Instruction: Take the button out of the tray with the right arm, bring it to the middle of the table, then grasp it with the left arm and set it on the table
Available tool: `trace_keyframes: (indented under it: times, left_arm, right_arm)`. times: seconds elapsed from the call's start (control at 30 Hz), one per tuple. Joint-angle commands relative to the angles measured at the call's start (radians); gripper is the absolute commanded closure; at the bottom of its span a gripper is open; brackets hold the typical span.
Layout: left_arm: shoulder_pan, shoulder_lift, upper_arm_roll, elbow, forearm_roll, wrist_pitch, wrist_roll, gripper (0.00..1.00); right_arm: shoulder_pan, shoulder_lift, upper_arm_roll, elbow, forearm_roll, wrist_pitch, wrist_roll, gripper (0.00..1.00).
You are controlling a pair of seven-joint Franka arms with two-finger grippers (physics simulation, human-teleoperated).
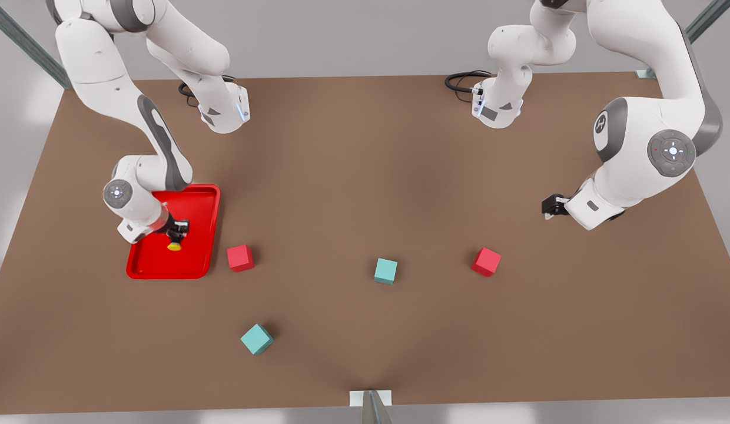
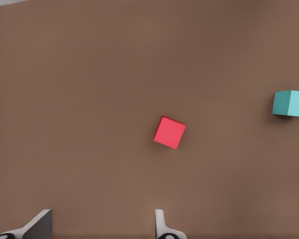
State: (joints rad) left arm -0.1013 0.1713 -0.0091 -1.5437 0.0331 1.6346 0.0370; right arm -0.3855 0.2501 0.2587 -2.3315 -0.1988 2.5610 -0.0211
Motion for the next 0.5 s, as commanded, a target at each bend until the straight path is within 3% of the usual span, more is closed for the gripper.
trace_keyframes:
  times: [0.0,0.17,0.3,0.4,0.47]
  left_arm:
    - [0.0,-0.001,0.0,0.0,0.001,-0.001,0.0,0.0]
    - [0.0,-0.001,0.0,0.0,0.001,-0.002,-0.002,0.0]
    - [-0.001,-0.001,0.0,0.0,0.001,-0.001,-0.002,0.0]
    - [-0.001,-0.001,0.0,0.0,0.001,-0.001,-0.002,0.0]
    - [-0.001,-0.001,0.0,0.0,0.001,0.001,-0.002,0.0]
  right_arm:
    - [0.0,-0.017,0.043,0.061,-0.008,-0.197,0.04,0.62]
    - [0.04,-0.006,0.295,0.233,0.038,-0.393,0.354,0.61]
    - [0.287,0.081,0.297,0.411,0.107,-0.452,0.684,0.61]
    - [0.462,0.23,0.297,0.595,0.111,-0.47,0.974,0.61]
    - [0.62,0.396,0.29,0.82,0.099,-0.521,1.265,0.61]
